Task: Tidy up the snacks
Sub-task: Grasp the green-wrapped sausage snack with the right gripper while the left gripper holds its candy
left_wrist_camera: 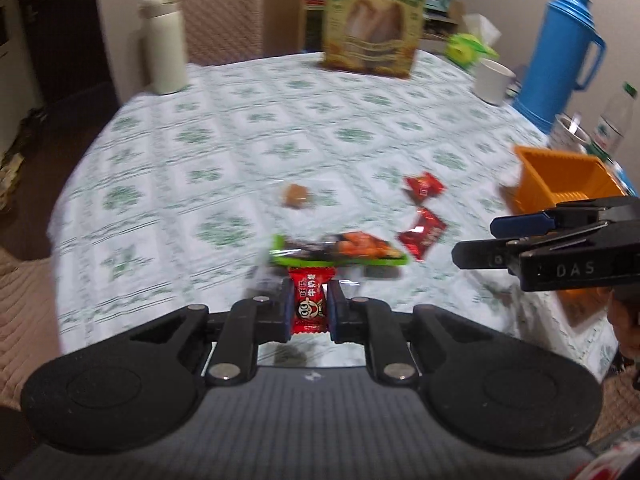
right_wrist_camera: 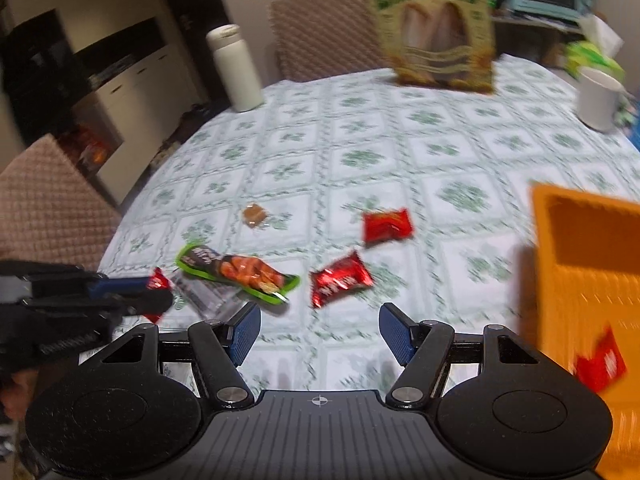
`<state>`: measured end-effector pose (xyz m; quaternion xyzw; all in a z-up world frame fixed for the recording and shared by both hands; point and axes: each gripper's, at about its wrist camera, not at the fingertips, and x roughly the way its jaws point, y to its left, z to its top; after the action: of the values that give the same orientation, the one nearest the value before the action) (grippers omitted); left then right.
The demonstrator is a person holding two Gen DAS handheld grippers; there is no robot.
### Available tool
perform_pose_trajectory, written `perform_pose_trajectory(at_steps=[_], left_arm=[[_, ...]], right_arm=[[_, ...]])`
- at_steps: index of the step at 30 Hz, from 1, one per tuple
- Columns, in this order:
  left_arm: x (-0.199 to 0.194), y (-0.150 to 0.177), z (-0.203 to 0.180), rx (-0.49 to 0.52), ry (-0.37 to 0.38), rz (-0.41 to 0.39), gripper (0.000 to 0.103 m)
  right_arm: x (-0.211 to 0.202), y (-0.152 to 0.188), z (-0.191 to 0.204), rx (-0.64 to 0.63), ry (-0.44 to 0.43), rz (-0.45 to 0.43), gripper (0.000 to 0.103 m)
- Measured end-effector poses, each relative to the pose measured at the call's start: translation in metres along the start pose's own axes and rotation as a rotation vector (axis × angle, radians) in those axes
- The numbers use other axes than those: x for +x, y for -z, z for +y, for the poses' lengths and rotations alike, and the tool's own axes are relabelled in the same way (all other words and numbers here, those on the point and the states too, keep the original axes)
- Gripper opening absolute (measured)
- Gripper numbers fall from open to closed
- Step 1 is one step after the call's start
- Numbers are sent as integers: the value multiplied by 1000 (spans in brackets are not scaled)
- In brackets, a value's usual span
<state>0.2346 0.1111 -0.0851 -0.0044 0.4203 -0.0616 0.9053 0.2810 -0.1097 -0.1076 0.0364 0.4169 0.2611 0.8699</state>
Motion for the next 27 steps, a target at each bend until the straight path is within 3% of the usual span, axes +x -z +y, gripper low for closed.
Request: perform_pose_trajectory(at_steps=[9,17,21,27], left_arm=[[-7,12,38,-104,-83,11,14],[-5,19,57,-159,-119,35,14],[-3,19,65,-177,-132,41,14],[1,18,74,-197,-149,49,14]], right_arm=[[49,-18,22,-177,-96,28,65],[89,-24,34,-237,-158,60,65],[103,-29,35,-236,-202,87,54],[113,-34,37,-226,-234,91,47]])
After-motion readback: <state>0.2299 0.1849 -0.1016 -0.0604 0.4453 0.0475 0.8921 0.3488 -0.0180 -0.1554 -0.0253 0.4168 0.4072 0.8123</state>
